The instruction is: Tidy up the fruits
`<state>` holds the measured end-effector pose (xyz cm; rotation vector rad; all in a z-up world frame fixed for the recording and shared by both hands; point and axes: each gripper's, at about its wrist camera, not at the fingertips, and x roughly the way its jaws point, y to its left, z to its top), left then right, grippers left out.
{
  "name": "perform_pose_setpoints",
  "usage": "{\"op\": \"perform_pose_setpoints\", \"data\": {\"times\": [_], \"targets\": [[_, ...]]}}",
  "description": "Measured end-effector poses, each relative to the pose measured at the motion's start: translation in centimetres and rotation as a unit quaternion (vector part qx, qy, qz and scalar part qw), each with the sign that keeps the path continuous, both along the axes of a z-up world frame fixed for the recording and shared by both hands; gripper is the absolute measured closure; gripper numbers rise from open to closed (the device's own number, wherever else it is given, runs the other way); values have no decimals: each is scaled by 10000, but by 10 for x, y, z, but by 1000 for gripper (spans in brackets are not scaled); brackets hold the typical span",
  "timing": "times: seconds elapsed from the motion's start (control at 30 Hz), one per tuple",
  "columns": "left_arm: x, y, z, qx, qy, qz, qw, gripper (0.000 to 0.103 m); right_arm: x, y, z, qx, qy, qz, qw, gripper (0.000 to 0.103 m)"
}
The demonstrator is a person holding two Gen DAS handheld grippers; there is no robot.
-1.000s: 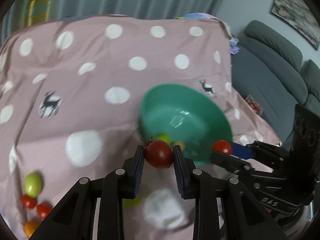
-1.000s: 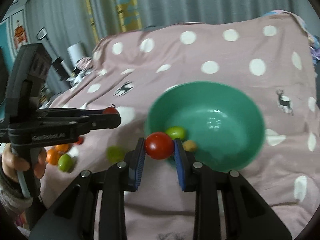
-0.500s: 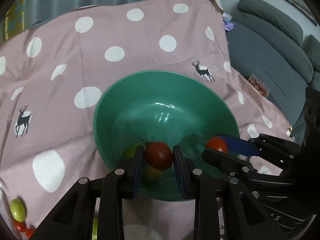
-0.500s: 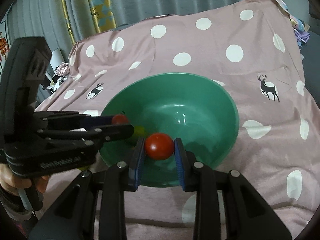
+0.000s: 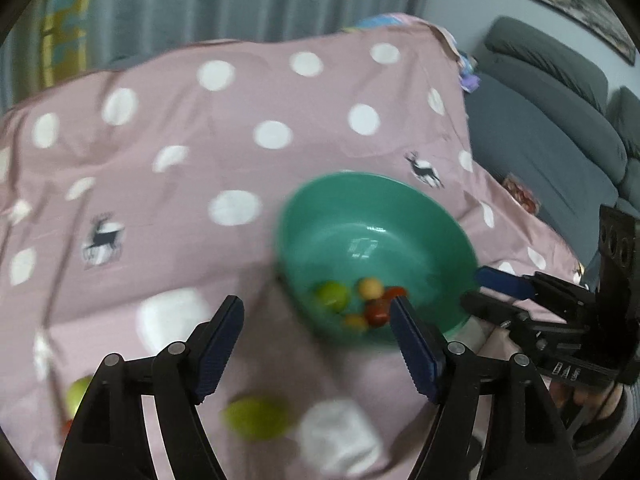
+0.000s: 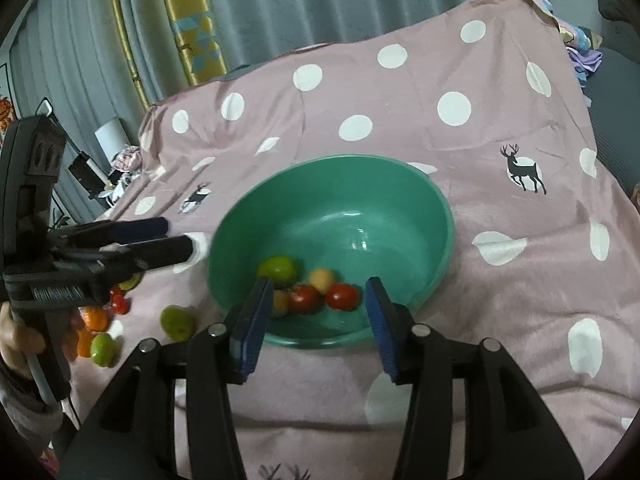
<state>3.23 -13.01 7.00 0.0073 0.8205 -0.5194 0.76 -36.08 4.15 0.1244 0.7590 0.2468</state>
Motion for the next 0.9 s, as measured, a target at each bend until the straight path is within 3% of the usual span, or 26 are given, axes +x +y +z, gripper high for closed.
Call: {"op": "perform_pose_setpoints", "data": {"times": [0.23,0.4,0.6,0.77,0.9], "targets": [[-34,107,17,-224,-152,993,9947,24,-19,14,8,152,-52,211,9996,50],[-62,156,18,-286,-129,1532,9877,24,-27,29,7,164,10,411,9990,50],[-90,182,-1,-354,119,1762,9836,24,-37,49,4,83,134,644,9978,50],[-109,187,-19,-150,350,1702,9847,24,-44,60,0,24,229,777,9967,50],[-119,191,-29,-199,485,1645,9850,24,-47,69,-5,-8,324,884,9956,50]]}}
